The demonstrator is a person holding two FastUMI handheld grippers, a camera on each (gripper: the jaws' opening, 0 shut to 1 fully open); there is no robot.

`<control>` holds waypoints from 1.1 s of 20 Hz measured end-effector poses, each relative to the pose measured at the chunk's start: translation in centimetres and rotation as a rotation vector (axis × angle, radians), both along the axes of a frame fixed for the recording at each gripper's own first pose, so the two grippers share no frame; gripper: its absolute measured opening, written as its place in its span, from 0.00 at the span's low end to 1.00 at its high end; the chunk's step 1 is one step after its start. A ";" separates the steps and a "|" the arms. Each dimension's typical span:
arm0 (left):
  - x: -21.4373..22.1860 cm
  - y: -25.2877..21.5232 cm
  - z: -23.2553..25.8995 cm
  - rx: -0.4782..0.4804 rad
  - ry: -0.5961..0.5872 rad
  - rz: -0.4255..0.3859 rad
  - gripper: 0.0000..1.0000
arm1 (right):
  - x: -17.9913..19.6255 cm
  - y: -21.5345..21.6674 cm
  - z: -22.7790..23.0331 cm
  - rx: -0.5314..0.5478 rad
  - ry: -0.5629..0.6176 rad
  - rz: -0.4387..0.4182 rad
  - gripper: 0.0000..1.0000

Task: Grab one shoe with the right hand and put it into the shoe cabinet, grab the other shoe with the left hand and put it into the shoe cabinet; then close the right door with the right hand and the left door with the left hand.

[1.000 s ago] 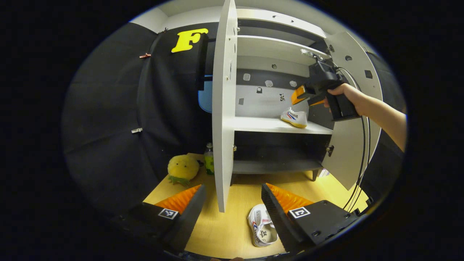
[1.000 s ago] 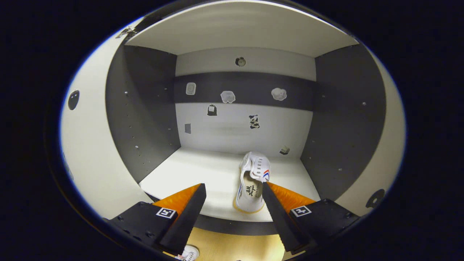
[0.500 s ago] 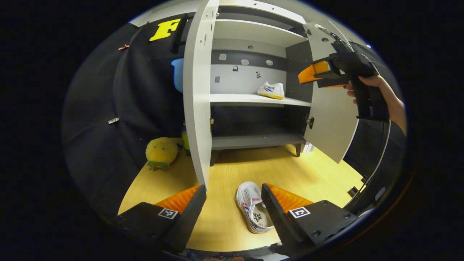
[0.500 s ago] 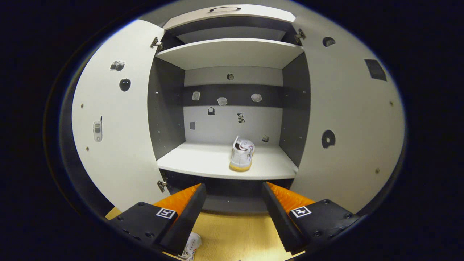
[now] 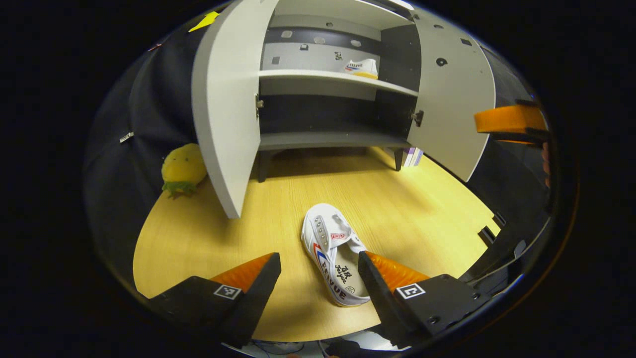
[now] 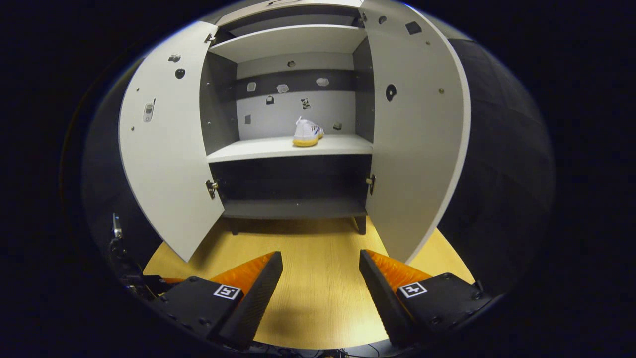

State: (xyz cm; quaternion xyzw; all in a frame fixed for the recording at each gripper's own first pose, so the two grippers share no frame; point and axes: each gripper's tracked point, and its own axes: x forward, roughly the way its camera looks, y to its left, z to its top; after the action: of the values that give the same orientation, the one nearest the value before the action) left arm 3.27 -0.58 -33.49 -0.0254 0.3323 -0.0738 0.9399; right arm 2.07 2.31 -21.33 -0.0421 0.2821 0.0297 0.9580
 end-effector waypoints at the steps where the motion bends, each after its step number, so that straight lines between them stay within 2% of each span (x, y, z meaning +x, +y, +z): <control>1: 0.6 -0.3 -0.9 0.004 0.015 -0.001 0.98 | -0.8 -0.5 -0.8 -0.008 0.017 0.001 0.99; 6: 3.3 0.0 -5.5 0.098 0.093 0.019 0.97 | -2.9 -1.6 -2.8 -0.044 0.083 0.059 0.99; 8: 4.0 0.1 -6.8 0.101 0.130 0.038 0.91 | -3.0 -1.7 -2.9 -0.038 0.090 0.071 0.99; 11: 5.2 -0.6 -7.8 0.079 0.161 0.043 0.64 | -2.8 -1.9 -3.1 -0.043 0.100 0.093 0.99; 14: 6.3 -1.0 -8.2 0.106 0.171 0.025 0.54 | -2.5 -2.6 -3.2 -0.045 0.103 0.092 0.99; 15: 6.5 -1.0 -8.2 0.115 0.166 0.030 0.47 | -2.3 -2.7 -3.2 -0.041 0.104 0.090 0.99; 16: 6.6 -0.6 -8.2 0.129 0.170 0.040 0.46 | -2.2 -2.9 -3.2 -0.039 0.104 0.087 0.99; 17: 6.6 -0.2 -8.2 0.133 0.178 0.059 0.34 | -2.1 -3.1 -3.2 -0.037 0.104 0.084 0.99; 18: 6.9 0.5 -8.5 0.160 0.183 0.087 0.29 | -2.0 -3.2 -3.2 -0.035 0.105 0.081 0.99; 19: 7.0 1.3 -8.8 0.181 0.202 0.110 0.13 | -1.9 -3.2 -3.4 -0.034 0.108 0.082 0.99; 20: 7.1 1.2 -8.4 0.177 0.190 0.101 0.05 | -1.9 -3.2 -3.4 -0.034 0.109 0.085 0.99; 22: 6.9 0.8 -8.4 0.178 0.193 0.074 0.05 | -1.7 -3.2 -3.3 -0.036 0.105 0.095 0.99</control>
State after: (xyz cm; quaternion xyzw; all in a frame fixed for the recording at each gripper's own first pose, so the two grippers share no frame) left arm 10.18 0.25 -41.86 0.0388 0.4254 -0.0065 0.9041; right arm 0.34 -0.86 -24.64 -0.0712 0.3303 0.0722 0.9384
